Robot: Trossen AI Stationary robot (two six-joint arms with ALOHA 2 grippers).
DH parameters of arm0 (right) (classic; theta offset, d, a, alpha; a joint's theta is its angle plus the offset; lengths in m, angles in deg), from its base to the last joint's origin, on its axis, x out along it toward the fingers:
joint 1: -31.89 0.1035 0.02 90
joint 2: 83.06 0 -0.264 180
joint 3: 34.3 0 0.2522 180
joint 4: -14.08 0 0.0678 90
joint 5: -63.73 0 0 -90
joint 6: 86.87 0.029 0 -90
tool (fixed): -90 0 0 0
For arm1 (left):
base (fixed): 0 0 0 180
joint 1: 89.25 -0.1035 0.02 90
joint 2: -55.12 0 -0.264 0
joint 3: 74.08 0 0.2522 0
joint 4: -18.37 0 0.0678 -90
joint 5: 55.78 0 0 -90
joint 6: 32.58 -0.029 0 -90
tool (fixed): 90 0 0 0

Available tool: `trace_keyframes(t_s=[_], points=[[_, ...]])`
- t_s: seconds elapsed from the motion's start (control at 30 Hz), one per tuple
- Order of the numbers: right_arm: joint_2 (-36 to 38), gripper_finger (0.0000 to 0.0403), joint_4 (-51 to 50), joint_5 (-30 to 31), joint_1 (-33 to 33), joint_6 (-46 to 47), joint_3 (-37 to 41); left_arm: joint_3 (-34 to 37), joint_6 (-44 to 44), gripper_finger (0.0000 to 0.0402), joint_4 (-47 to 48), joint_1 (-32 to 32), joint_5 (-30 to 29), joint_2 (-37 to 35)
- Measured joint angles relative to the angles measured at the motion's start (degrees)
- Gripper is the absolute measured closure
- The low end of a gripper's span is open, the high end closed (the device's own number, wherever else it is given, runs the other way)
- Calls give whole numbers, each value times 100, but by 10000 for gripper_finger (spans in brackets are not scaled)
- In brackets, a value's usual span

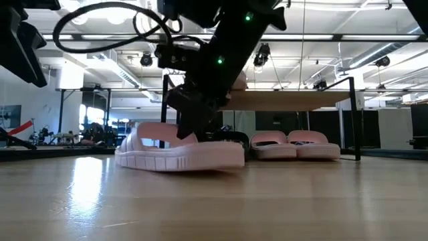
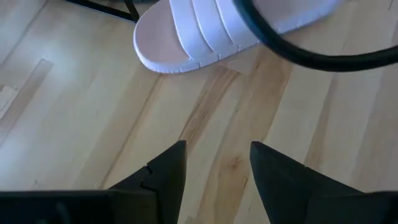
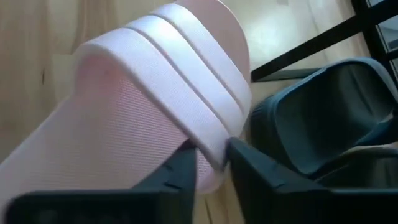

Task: Pick and place slides into the shelf
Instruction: Put the pink slide on the shelf

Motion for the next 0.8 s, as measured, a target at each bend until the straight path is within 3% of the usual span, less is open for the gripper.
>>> trace_keyframes(t_s=[0.13, 0.37, 0.5, 0.63, 0.8], points=[[13, 378, -111, -164, 30, 97, 2, 0, 0, 238, -2, 0, 2, 0], [113, 392, -597, -165, 392, 777, -194, 0, 4, 238, -95, 2, 10, 0], [548, 393, -1178, -37, 823, 1363, -531, 0, 6, 238, -360, 2, 15, 0], [1166, 393, -2209, 808, 1344, 2481, -856, 0, 7, 238, -651, 2, 17, 0], [1773, 394, -3739, 2277, 1875, 4222, -993, 0, 4, 238, -827, 2, 15, 0]])
